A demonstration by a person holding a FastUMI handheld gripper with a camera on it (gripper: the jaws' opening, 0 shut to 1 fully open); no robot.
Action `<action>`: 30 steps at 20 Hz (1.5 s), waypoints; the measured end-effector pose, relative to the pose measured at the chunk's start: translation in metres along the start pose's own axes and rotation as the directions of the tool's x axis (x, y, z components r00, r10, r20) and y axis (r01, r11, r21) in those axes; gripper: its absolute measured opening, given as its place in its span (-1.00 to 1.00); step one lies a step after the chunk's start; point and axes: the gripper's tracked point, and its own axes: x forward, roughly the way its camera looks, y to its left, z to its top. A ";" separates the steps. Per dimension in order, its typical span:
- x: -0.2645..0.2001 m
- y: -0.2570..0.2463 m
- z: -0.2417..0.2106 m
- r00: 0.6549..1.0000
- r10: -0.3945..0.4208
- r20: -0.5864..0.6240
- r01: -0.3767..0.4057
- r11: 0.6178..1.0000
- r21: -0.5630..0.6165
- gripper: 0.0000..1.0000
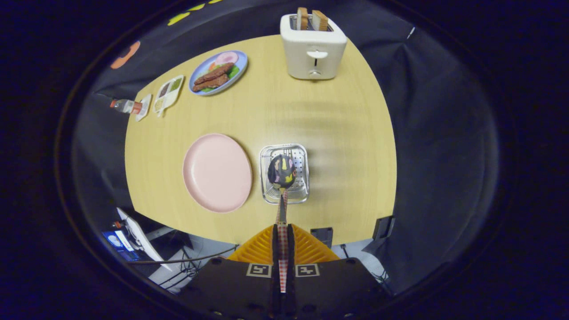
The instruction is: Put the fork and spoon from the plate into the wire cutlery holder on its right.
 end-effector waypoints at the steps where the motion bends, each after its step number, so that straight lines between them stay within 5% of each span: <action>1: 0.003 -0.002 -0.001 1.000 -0.005 -0.023 0.005 1.000 0.003 -0.91; 12: 0.028 -0.013 0.022 0.989 -0.048 -0.142 0.051 0.998 0.020 -0.91; 19: 0.034 -0.010 0.033 0.990 -0.035 -0.140 0.042 0.998 0.046 -0.76; 25: 0.032 -0.004 0.048 0.997 0.001 -0.079 0.006 0.996 0.086 -0.83; 30: 0.016 0.009 0.067 0.995 0.027 0.091 -0.031 0.999 0.035 -0.28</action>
